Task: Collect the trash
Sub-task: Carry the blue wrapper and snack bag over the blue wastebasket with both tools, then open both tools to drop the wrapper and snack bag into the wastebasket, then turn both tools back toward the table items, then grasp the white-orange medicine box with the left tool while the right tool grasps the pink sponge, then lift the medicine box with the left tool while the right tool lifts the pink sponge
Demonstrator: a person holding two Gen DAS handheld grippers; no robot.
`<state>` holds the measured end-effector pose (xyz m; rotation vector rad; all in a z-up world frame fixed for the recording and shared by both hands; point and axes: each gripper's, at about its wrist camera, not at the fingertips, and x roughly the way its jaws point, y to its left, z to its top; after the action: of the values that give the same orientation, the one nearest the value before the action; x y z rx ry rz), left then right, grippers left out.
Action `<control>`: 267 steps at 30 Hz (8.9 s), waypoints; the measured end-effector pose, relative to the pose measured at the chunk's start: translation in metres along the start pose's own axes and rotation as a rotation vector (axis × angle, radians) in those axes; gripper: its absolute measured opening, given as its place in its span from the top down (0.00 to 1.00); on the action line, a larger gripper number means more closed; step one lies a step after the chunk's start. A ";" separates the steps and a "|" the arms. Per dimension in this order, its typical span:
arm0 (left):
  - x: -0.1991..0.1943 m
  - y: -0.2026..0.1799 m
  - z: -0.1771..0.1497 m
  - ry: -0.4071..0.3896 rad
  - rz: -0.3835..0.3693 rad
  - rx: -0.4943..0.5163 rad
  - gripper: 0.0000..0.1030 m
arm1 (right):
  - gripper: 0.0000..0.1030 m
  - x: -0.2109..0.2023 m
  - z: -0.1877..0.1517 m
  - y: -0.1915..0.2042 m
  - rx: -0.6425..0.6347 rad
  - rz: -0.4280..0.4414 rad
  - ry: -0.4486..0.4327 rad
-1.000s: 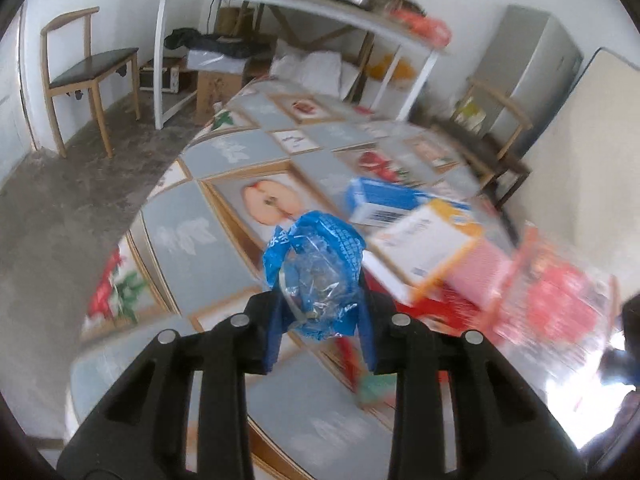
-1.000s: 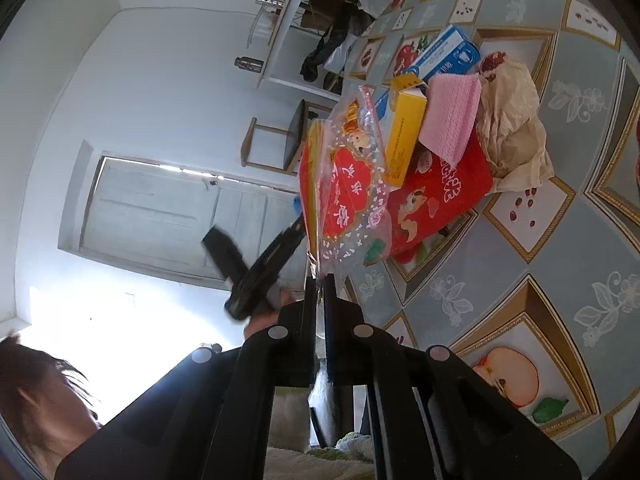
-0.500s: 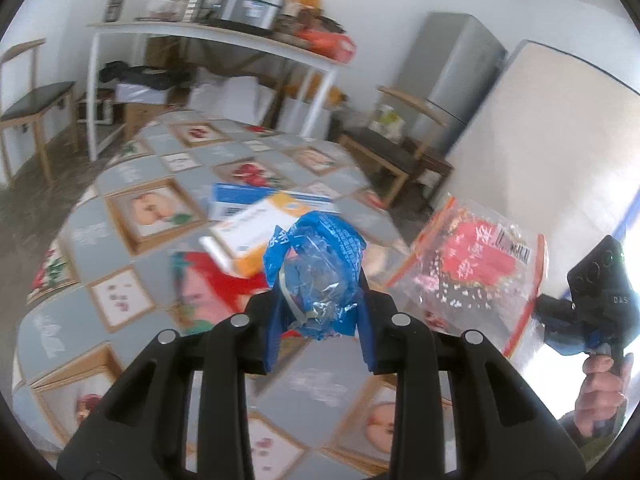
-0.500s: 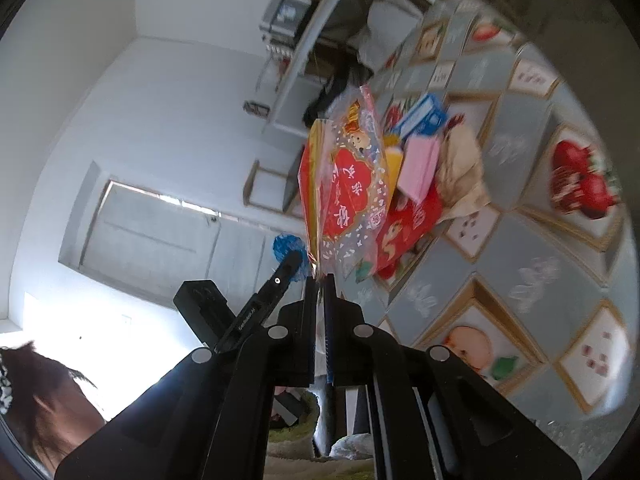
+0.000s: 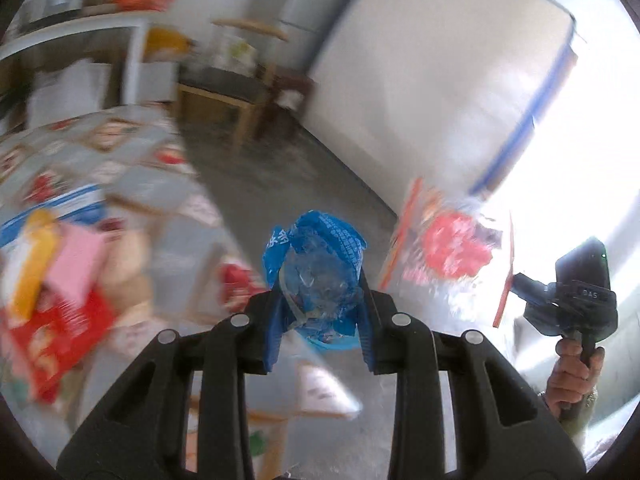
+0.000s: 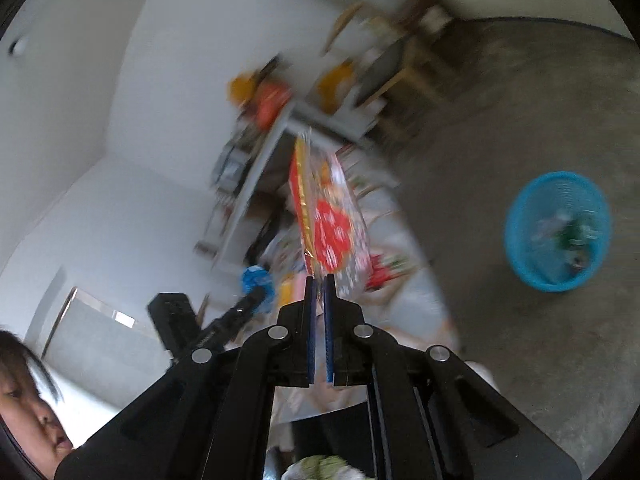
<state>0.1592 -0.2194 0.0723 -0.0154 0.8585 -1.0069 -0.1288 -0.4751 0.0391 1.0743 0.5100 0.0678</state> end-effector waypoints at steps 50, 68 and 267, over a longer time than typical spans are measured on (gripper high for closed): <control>0.366 -0.062 0.009 0.476 0.044 -0.083 0.19 | 0.68 0.041 -0.020 -0.331 0.388 -0.495 -0.085; 0.069 0.006 -0.011 0.055 0.037 -0.026 0.19 | 0.55 0.040 -0.024 -0.204 0.073 -0.632 -0.100; -0.112 0.155 -0.207 0.118 0.539 -0.371 0.35 | 0.23 0.310 -0.204 0.114 -1.059 -0.653 0.623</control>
<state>0.1139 0.0256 -0.0586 -0.0376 1.0755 -0.3394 0.0788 -0.1601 -0.0533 -0.2057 1.1883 0.0808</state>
